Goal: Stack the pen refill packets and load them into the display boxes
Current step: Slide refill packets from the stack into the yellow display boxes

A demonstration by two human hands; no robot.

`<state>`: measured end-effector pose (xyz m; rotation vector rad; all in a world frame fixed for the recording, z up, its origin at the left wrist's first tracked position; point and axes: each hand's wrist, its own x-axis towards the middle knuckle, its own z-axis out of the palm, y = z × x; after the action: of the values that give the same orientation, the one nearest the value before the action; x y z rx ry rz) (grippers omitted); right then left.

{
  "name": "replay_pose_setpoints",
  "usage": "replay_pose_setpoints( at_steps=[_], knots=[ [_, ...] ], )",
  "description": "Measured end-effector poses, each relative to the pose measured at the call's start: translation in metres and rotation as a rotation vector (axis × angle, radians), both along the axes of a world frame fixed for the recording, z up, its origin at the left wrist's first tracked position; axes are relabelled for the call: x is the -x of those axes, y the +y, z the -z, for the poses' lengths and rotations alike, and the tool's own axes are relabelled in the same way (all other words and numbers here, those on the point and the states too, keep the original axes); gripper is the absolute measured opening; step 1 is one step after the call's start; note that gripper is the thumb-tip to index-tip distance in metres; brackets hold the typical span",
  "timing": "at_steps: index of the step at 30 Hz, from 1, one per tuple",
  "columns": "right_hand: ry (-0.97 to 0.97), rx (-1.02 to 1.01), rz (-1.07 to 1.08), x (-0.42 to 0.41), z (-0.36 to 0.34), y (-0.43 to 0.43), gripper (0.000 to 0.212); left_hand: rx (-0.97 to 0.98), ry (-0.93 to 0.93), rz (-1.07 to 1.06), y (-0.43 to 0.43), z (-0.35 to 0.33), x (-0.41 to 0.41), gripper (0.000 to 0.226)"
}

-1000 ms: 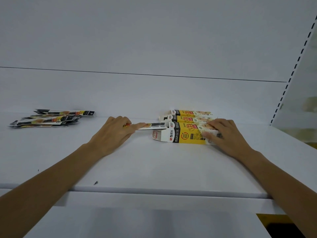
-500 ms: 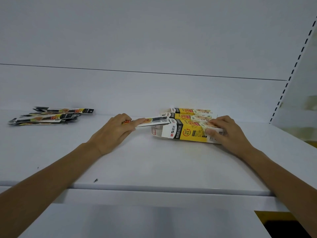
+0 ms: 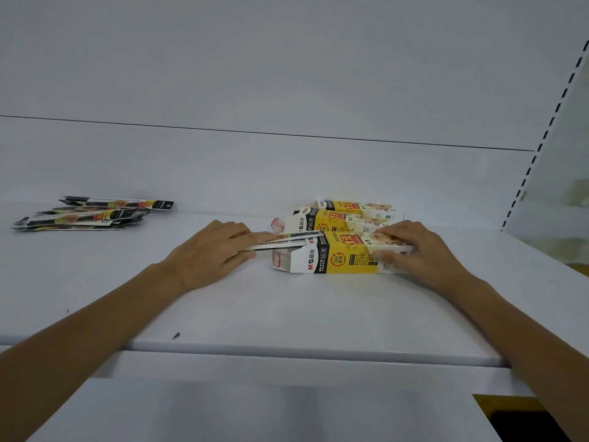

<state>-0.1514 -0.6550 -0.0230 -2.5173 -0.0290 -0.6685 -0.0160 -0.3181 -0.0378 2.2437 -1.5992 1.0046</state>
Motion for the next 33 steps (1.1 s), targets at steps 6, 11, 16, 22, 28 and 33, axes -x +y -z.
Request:
replay_pose_setpoints(
  at_steps=[6,11,16,22,28,33],
  knots=[
    [0.014,-0.138,-0.033,0.001,0.000,0.001,0.039,0.034,0.049,0.015,0.004,0.001,0.001,0.041],
    [0.023,-0.158,-0.027,0.002,0.000,-0.001,0.042,0.093,0.016,0.013,0.008,-0.001,0.001,0.035],
    [0.020,-0.211,-0.033,0.002,0.000,-0.001,0.039,0.075,-0.030,0.052,0.009,-0.006,-0.001,0.035],
    [0.020,-0.201,-0.024,0.001,0.001,0.000,0.041,0.009,-0.059,0.083,0.001,-0.004,-0.004,0.035],
    [0.031,-0.197,-0.030,0.002,-0.001,0.001,0.051,0.004,-0.050,0.108,-0.025,-0.003,0.004,0.031],
    [0.012,-0.183,-0.032,0.002,0.000,0.003,0.040,-0.080,0.109,0.003,-0.046,-0.006,0.008,0.033]
  ],
)
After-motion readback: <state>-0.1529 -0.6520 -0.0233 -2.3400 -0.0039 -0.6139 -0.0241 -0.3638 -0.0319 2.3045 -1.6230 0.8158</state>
